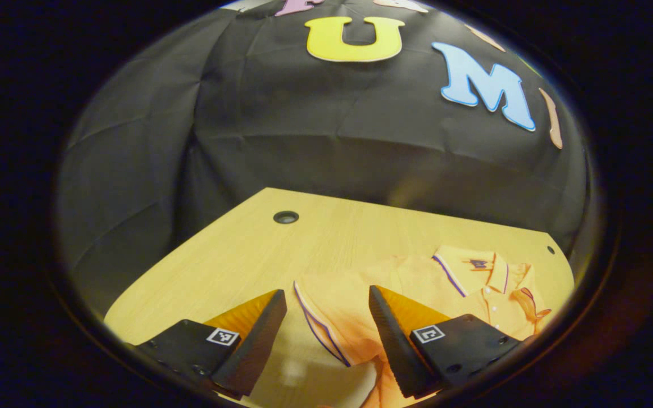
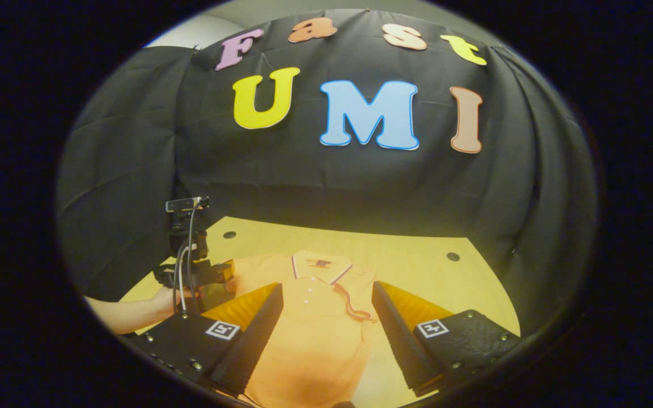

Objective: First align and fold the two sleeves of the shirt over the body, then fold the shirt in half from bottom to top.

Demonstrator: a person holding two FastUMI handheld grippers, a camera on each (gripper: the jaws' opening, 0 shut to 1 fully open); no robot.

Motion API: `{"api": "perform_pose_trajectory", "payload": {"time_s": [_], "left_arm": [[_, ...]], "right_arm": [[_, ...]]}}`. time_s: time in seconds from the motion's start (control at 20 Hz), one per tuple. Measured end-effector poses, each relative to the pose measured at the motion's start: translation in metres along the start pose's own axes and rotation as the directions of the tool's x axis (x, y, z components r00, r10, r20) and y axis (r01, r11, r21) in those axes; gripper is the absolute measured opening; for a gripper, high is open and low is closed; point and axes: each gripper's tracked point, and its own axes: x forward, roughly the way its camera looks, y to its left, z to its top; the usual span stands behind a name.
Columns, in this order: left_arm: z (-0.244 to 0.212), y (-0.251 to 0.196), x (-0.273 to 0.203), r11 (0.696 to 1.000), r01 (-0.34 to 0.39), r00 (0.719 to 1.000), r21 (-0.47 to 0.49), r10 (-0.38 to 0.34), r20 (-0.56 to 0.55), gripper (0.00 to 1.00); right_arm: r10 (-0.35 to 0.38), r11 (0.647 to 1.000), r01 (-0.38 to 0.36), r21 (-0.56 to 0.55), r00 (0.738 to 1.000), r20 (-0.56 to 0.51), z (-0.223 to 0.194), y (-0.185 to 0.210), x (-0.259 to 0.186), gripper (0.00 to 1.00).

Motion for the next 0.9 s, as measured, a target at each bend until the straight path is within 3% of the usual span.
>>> {"api": "perform_pose_trajectory", "payload": {"time_s": [0.5,0.6,0.7,0.8,0.9], "left_arm": [[-0.032,-0.015,0.037,0.998,0.011,0.996,0.061,-0.006,-0.084,0.95],[-0.038,-0.009,0.037,0.996,-0.02,0.995,0.091,0.029,-0.1,0.94],[-0.036,-0.013,0.037,0.995,-0.013,0.995,0.099,0.023,-0.099,0.9],[-0.037,-0.013,0.037,0.995,-0.018,0.994,0.099,0.029,-0.103,0.74],[-0.037,-0.015,0.037,0.994,-0.002,0.994,0.109,0.013,-0.105,0.71]], "right_arm": [[0.002,0.999,-0.002,0.041,1.0,0.006,-0.003,0.008,0.005,0.98],[0.0,0.999,0.0,0.043,1.0,-0.004,-0.007,0.007,0.003,0.98],[-0.004,0.999,0.005,0.05,1.0,-0.013,-0.01,0.004,0.001,0.98],[-0.011,0.998,0.012,0.059,1.0,-0.015,-0.013,0.002,-0.001,0.98],[-0.022,0.998,0.023,0.065,1.0,-0.014,-0.014,-0.002,-0.003,0.98]]}}
